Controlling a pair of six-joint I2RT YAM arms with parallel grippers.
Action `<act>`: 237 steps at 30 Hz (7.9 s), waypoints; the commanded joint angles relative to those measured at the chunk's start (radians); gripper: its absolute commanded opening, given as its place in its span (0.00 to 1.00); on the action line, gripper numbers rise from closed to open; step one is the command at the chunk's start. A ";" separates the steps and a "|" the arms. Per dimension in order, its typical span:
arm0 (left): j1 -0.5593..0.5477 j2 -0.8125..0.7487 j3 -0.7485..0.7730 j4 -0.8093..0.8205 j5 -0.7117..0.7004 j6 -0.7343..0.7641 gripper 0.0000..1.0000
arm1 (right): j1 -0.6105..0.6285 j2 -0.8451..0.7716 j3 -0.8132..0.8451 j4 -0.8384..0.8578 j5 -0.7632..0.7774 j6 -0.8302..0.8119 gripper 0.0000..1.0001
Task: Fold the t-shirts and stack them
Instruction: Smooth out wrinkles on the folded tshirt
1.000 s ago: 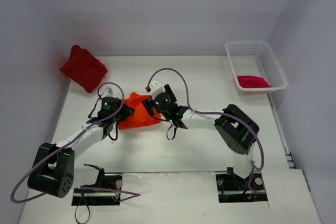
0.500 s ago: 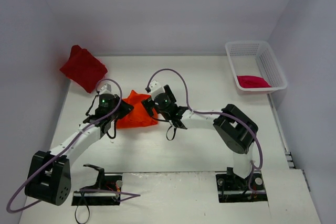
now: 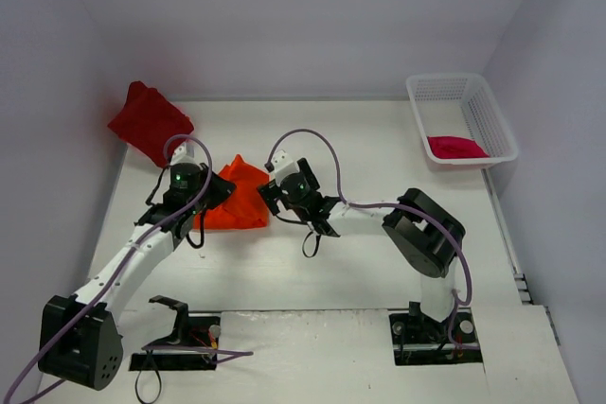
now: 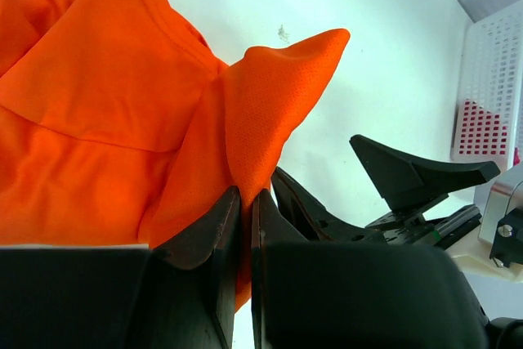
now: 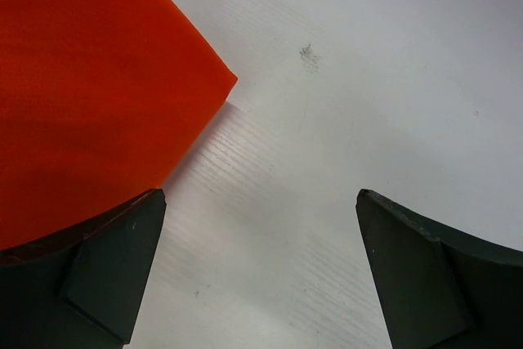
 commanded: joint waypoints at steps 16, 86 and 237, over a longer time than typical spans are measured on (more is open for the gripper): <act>-0.002 -0.023 0.024 -0.010 -0.046 0.012 0.00 | 0.001 -0.034 0.001 0.076 0.009 0.038 1.00; 0.334 0.321 0.113 -0.015 -0.148 0.033 0.63 | 0.005 -0.204 -0.006 -0.037 0.068 -0.025 1.00; -0.039 0.519 0.010 0.142 -0.185 -0.103 0.62 | 0.097 0.047 0.087 0.021 -0.079 0.119 0.49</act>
